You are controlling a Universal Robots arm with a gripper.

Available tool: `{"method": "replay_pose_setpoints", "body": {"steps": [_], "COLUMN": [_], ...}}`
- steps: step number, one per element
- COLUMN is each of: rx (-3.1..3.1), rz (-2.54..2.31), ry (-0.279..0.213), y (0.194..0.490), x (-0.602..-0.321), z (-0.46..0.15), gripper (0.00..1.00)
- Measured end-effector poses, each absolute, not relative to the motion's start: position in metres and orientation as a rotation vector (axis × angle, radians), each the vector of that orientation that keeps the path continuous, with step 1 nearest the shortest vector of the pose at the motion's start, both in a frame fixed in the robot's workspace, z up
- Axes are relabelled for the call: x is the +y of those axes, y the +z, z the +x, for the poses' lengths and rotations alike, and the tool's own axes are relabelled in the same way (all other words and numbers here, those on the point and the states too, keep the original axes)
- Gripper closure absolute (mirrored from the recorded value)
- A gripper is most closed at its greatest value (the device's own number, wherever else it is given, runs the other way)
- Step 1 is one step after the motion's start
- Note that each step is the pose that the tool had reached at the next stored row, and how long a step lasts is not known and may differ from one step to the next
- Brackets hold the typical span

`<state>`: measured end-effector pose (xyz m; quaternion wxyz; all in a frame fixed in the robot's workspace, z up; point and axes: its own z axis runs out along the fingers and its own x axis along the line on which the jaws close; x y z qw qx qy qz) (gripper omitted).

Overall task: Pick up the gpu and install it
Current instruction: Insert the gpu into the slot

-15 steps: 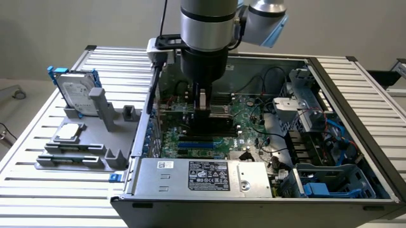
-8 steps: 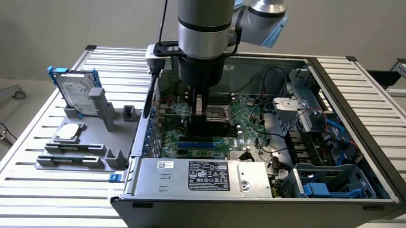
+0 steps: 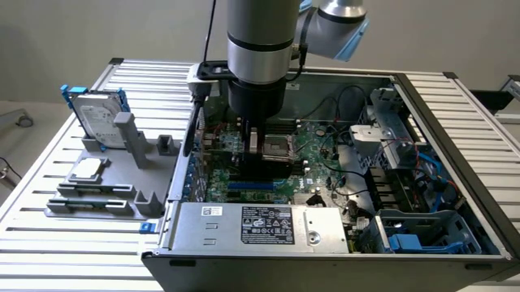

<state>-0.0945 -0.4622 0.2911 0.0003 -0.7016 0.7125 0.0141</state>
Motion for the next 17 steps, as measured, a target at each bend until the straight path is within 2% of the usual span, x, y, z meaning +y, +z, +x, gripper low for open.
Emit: {"method": "replay_pose_setpoints", "body": {"steps": [17], "rx": [2.232], "rz": [-2.208], "ry": [0.046], "y": [0.2910], "x": [-0.4644], "z": [-0.0910], "gripper": [0.74]}}
